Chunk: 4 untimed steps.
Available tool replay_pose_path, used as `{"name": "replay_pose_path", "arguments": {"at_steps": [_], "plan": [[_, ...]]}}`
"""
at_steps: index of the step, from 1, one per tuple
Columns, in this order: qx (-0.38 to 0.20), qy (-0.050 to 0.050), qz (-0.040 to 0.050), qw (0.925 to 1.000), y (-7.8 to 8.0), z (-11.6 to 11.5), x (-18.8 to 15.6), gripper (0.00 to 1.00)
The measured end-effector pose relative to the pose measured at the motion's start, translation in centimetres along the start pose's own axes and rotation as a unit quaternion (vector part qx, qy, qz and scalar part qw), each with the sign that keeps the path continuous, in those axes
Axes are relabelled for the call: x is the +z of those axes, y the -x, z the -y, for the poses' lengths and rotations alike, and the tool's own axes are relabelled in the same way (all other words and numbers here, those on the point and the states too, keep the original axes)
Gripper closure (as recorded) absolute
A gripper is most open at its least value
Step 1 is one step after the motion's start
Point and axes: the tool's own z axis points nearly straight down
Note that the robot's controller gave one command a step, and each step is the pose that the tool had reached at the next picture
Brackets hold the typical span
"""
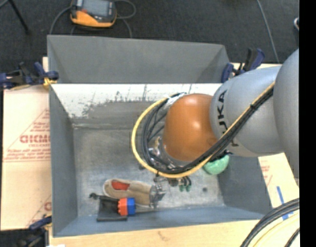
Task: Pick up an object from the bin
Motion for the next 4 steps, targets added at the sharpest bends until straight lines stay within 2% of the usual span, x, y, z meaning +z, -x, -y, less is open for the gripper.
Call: {"name": "replay_pose_path", "arguments": {"at_steps": [1, 2, 3, 4], "plan": [[-0.119, 0.000, -0.0007, 0.9929, 0.4, -0.6, 6.1, 1.00], [-0.118, 0.000, -0.0007, 0.9930, 0.4, -0.6, 6.1, 1.00], [-0.112, 0.001, -0.0058, 0.9936, -0.1, -0.5, 1.6, 1.00], [-0.116, 0.001, -0.0042, 0.9933, 1.3, 1.0, -4.0, 1.00]]}}
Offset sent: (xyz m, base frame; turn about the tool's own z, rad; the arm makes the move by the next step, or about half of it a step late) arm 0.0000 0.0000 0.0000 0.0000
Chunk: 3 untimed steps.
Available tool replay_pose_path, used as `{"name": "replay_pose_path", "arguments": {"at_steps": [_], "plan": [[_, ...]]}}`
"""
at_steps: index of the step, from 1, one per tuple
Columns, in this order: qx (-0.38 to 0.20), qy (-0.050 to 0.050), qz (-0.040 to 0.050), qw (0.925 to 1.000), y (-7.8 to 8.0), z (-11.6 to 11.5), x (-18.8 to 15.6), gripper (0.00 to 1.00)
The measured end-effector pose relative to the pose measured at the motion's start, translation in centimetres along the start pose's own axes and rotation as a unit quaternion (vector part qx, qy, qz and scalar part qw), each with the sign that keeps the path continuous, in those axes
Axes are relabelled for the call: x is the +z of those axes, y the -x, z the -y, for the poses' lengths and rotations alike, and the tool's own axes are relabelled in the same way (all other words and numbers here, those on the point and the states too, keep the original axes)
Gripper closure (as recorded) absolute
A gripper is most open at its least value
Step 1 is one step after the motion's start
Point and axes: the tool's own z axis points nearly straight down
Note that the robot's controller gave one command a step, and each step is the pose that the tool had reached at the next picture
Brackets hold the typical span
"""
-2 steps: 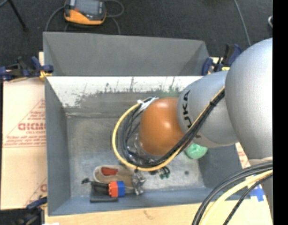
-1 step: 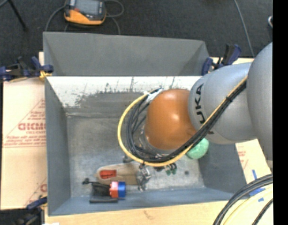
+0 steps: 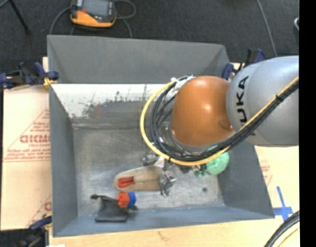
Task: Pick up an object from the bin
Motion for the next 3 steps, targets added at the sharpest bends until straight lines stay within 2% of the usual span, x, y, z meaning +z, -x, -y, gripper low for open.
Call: {"name": "replay_pose_path", "arguments": {"at_steps": [1, 2, 3], "plan": [[0.001, -0.001, 0.0013, 1.0000, 0.2, 0.4, -1.0, 1.00], [-0.074, -0.003, 0.0076, 0.9972, 1.4, 3.8, -2.1, 1.00], [-0.132, 0.002, -0.0042, 0.9912, -1.5, 4.7, -4.5, 1.00]]}}
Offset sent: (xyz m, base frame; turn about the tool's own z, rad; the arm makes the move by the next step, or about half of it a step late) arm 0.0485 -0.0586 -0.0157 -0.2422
